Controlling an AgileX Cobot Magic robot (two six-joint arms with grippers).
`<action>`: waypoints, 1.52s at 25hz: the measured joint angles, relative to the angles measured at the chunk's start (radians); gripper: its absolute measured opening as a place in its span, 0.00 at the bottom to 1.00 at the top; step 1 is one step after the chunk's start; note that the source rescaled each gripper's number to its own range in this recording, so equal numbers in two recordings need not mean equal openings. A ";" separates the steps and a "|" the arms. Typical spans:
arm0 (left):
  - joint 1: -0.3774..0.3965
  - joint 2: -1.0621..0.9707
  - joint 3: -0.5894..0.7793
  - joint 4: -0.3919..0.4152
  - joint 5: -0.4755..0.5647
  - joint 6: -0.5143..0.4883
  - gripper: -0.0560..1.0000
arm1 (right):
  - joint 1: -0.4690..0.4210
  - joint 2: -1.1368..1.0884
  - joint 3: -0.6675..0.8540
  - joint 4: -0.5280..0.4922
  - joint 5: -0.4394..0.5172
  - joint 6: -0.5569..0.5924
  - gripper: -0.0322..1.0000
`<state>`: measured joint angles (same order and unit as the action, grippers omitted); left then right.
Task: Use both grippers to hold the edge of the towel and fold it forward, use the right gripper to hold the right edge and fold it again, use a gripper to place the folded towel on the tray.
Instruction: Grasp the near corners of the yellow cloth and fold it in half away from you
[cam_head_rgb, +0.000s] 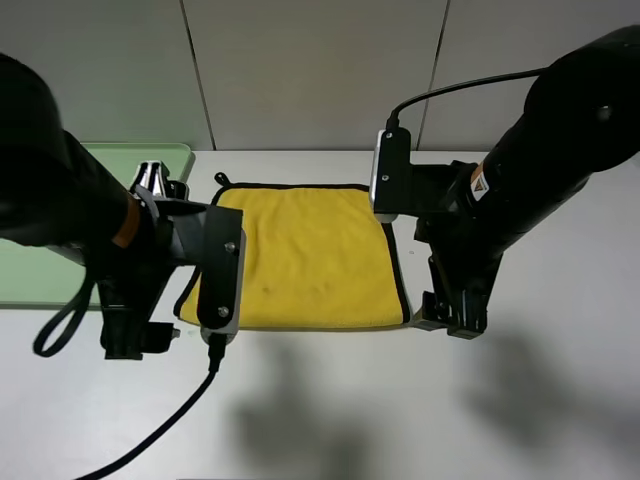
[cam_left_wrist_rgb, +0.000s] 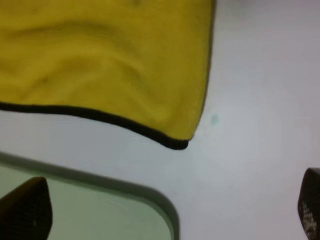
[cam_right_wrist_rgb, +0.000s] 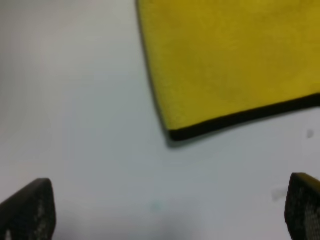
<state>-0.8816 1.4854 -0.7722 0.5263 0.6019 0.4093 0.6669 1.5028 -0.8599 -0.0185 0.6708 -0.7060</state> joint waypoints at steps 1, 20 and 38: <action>0.000 0.028 0.000 0.013 -0.012 0.000 0.99 | 0.000 0.006 0.000 -0.004 -0.028 0.000 1.00; 0.185 0.334 -0.002 0.227 -0.239 -0.019 0.95 | 0.000 0.015 0.000 -0.017 -0.180 -0.003 1.00; 0.217 0.416 -0.018 0.312 -0.334 0.082 0.91 | 0.000 0.015 0.000 -0.021 -0.214 -0.008 1.00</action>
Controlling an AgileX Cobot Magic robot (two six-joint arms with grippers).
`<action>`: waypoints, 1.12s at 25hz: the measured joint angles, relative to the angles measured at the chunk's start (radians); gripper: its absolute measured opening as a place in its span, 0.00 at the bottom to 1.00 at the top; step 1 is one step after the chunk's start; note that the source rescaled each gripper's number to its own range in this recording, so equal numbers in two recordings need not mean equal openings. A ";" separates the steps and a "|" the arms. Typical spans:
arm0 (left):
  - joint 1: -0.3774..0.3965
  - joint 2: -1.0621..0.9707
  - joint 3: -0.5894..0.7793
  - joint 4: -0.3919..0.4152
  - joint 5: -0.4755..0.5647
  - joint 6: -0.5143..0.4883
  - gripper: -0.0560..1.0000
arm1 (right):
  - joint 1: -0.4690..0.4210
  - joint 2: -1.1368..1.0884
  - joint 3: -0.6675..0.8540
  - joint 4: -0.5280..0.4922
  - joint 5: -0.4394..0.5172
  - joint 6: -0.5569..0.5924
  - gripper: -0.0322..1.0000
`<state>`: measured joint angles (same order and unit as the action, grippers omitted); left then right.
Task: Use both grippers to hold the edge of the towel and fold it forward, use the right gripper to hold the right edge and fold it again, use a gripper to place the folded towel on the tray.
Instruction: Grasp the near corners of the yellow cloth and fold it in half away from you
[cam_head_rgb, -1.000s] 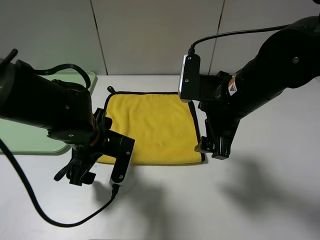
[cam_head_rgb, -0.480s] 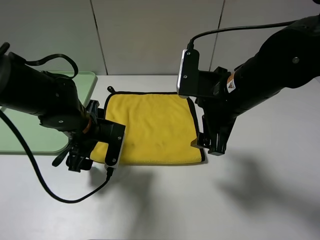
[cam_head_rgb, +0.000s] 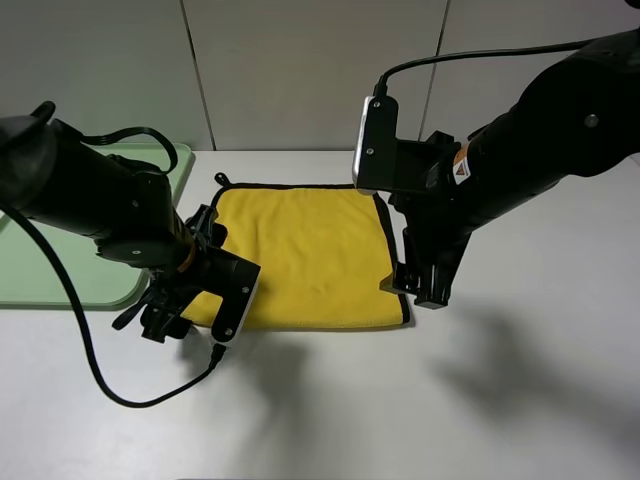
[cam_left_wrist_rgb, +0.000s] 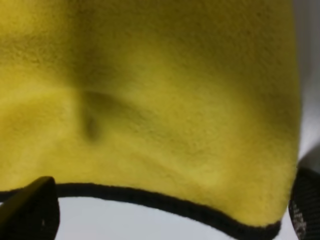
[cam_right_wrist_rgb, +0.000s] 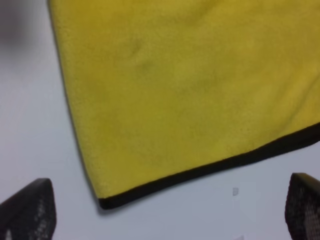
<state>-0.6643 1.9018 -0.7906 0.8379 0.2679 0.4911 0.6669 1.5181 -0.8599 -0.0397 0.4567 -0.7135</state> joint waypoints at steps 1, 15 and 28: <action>0.000 0.000 -0.001 0.004 0.000 0.000 0.91 | 0.000 0.001 0.000 0.000 -0.001 0.000 1.00; 0.000 0.000 -0.003 0.012 0.001 0.000 0.91 | 0.000 0.242 0.000 -0.038 -0.069 0.000 1.00; 0.000 0.001 -0.003 0.013 0.001 0.002 0.89 | -0.037 0.348 -0.001 -0.116 -0.146 0.031 1.00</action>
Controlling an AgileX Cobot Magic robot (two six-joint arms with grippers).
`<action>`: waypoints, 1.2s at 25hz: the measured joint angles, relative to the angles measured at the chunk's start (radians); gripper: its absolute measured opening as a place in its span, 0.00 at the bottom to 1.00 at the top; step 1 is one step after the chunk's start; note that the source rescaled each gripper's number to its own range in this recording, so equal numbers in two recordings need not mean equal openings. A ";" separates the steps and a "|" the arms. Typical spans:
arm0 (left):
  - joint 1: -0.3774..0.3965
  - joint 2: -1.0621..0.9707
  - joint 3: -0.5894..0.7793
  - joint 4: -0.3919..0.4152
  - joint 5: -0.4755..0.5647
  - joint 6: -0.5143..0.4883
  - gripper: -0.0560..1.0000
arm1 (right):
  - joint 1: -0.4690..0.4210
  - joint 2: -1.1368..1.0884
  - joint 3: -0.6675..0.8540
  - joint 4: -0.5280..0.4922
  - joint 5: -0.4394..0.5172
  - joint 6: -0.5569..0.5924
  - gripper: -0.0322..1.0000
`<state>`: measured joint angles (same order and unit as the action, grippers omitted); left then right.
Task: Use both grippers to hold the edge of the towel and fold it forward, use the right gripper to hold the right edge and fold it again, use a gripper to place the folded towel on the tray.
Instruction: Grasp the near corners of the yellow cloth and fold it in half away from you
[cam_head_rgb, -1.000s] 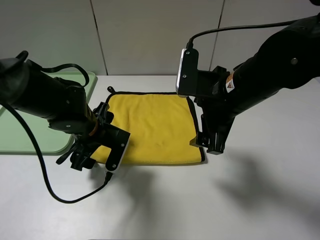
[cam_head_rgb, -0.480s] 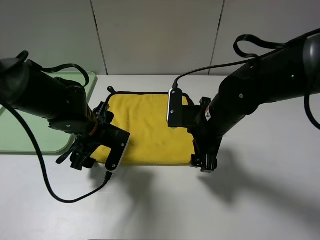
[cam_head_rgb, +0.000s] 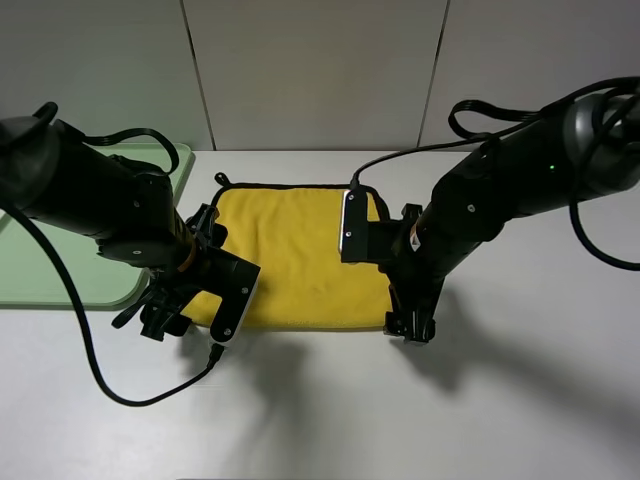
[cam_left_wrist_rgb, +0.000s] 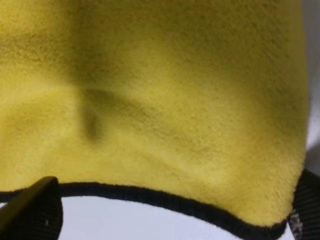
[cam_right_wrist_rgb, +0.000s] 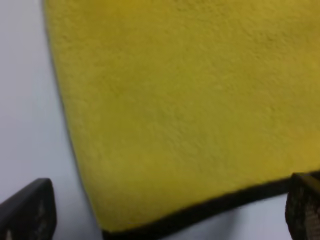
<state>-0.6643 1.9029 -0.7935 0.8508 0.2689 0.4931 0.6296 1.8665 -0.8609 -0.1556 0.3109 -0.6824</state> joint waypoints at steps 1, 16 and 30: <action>0.000 0.000 0.000 0.000 0.000 0.000 0.89 | 0.000 0.011 0.000 0.001 -0.009 0.004 1.00; 0.000 0.002 0.000 -0.003 0.002 0.001 0.81 | 0.000 0.056 -0.005 0.005 -0.019 0.081 1.00; 0.000 0.025 0.006 -0.003 -0.004 -0.008 0.07 | 0.000 0.068 -0.006 0.016 0.056 0.161 0.24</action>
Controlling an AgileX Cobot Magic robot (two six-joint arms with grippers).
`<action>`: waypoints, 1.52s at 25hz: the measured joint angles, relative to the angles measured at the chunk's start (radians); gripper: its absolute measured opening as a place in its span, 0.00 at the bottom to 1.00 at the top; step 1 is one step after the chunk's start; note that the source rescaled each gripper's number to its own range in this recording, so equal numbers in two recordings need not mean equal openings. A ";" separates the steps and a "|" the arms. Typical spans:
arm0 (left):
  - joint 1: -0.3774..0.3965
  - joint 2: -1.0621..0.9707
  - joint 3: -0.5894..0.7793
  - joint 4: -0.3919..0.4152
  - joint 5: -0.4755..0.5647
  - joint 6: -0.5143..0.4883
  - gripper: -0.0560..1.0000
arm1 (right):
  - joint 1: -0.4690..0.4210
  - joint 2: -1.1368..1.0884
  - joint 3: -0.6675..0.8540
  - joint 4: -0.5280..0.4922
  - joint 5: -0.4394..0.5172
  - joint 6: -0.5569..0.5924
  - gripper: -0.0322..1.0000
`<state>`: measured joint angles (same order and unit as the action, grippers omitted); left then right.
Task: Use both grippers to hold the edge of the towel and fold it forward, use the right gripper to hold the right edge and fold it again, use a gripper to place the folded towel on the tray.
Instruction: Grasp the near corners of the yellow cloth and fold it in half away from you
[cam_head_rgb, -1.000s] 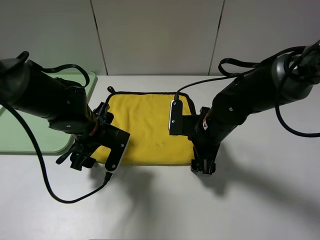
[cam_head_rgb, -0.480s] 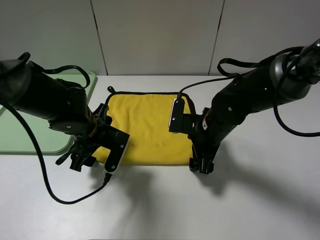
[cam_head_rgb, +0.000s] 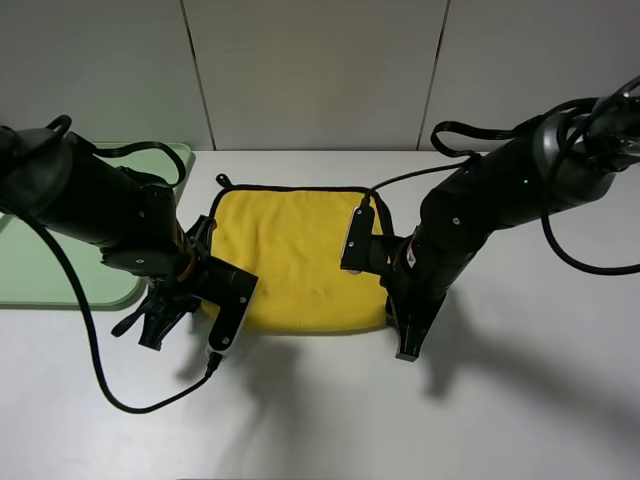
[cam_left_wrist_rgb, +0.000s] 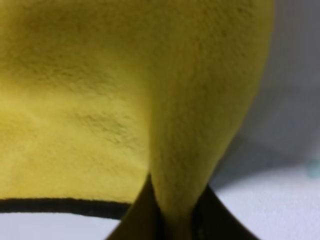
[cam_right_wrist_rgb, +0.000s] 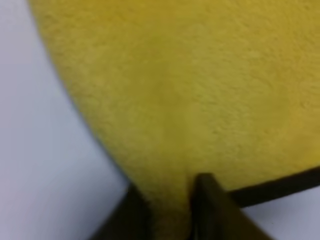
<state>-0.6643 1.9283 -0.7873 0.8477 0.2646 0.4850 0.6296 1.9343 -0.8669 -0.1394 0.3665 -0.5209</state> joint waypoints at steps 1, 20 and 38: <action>0.000 0.000 0.000 0.000 0.000 -0.001 0.06 | 0.000 0.000 -0.001 -0.008 0.000 0.013 0.14; -0.001 -0.248 0.004 -0.009 0.121 -0.001 0.05 | 0.000 -0.194 0.001 -0.027 0.148 0.030 0.03; -0.121 -0.472 0.004 -0.023 0.308 0.002 0.05 | 0.003 -0.432 0.001 0.010 0.271 0.046 0.03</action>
<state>-0.7856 1.4560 -0.7833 0.8245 0.5725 0.4872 0.6324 1.5018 -0.8657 -0.1291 0.6372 -0.4752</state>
